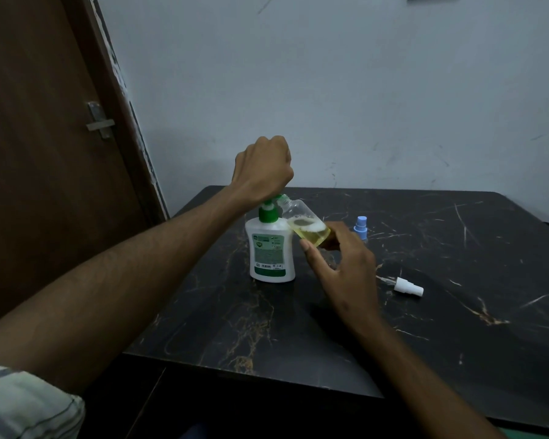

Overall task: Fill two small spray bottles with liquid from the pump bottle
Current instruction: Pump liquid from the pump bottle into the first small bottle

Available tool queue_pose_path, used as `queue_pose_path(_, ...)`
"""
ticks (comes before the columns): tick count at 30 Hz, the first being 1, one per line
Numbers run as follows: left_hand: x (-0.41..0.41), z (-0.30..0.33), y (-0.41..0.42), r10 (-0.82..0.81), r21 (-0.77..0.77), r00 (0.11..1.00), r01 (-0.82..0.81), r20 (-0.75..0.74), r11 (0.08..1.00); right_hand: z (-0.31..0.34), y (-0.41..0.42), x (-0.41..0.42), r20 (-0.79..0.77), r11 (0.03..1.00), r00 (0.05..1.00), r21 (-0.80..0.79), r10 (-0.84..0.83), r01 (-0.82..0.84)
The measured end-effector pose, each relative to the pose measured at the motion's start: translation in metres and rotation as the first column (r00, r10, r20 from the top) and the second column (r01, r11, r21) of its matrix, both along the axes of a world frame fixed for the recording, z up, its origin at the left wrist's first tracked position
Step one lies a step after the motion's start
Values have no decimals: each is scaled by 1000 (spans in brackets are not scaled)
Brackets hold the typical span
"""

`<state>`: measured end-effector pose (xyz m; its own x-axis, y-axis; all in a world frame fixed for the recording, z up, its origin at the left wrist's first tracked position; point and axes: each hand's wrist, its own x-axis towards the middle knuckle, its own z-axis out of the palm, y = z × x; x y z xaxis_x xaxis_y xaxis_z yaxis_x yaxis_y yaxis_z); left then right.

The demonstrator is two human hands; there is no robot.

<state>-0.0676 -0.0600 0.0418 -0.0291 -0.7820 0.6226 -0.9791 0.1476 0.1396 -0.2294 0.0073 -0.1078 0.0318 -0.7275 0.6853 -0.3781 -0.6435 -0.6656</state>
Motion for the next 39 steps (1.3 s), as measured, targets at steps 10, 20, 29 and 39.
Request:
queue_pose_path(10, 2, -2, -2, -15, -29, 1000, 14, -22, 999, 1, 2, -1, 6, 1000, 1000, -7, 4, -4)
queue_pose_path(20, 3, 0, -5, -16, -12, 1000, 16, -4, 1000, 0, 1, -1, 18, 1000, 1000, -14, -1, 1)
queue_pose_path(29, 3, 2, -4, 6, -18, 1000, -6, -23, 1000, 0, 1, 0, 11, 1000, 1000, -11, 0, 0)
queue_pose_path(39, 2, 6, -1, 5, 1, 1000, -5, 7, 1000, 1, 1, 0, 12, 1000, 1000, -14, -2, 2)
